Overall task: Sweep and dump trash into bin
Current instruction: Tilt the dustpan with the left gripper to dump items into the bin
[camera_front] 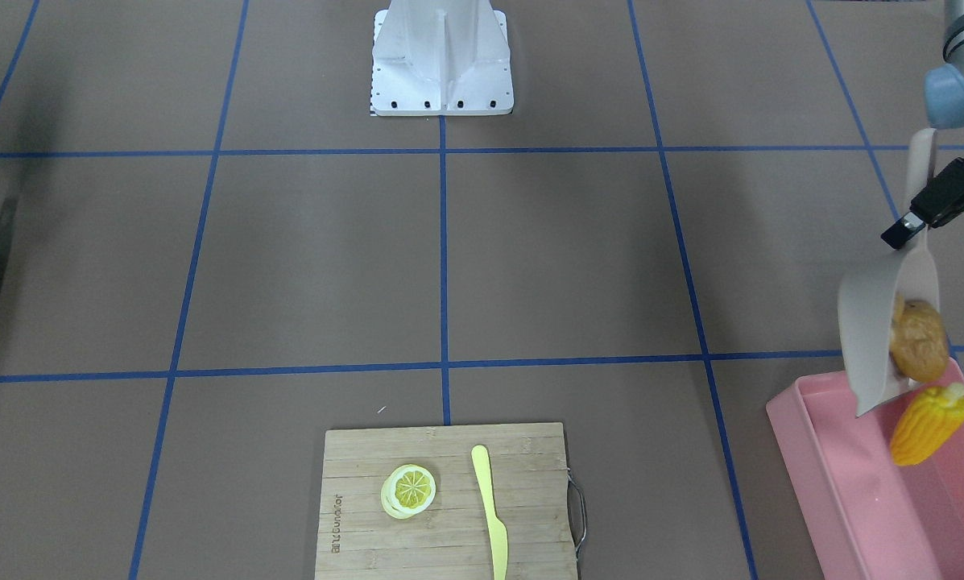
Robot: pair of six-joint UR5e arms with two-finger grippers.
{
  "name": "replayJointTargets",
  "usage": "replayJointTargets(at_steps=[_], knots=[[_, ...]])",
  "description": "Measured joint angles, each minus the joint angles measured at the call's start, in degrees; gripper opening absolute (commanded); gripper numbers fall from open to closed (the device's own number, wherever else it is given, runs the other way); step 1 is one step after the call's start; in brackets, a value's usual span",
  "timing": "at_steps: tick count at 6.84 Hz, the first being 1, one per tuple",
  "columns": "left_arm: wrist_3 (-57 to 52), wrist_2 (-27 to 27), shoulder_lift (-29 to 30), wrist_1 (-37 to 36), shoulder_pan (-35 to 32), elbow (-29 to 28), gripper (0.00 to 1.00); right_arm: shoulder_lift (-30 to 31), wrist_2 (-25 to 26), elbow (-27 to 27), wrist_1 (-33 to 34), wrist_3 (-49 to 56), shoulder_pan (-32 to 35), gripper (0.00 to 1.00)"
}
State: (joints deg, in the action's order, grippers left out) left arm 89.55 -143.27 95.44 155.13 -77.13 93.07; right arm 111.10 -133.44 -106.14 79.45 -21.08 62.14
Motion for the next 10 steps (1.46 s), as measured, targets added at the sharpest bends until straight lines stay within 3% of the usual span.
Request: replayJointTargets(at_steps=[1, 2, 3, 4, 7, 10], knots=[[0.34, -2.27, 1.03, 0.06, -1.91, -2.22, 0.00, 0.00, -0.09, 0.01, 0.00, 0.02, 0.00, 0.69], [0.48, -3.23, 1.58, 0.10, -2.67, -3.26, 0.00, -0.01, -0.16, 0.00, 0.00, 0.02, 0.00, 0.70], [0.55, -3.55, 1.89, 0.15, -2.92, -3.61, 0.00, -0.01, -0.21, -0.05, 0.00, 0.05, 0.00, 0.89], [0.60, -3.67, 2.17, 0.16, -2.96, -3.72, 0.00, -0.03, -0.40, -0.14, 0.00, 0.18, 0.19, 0.99], [2.17, -5.90, 3.49, 0.13, -3.01, -3.72, 0.00, 0.14, -2.18, -1.28, 0.11, 1.90, 7.36, 1.00], [7.62, -7.96, 5.67, 0.21, -3.02, -4.09, 0.00, 2.56, -2.54, -1.92, 2.20, 10.68, 18.99, 1.00]])
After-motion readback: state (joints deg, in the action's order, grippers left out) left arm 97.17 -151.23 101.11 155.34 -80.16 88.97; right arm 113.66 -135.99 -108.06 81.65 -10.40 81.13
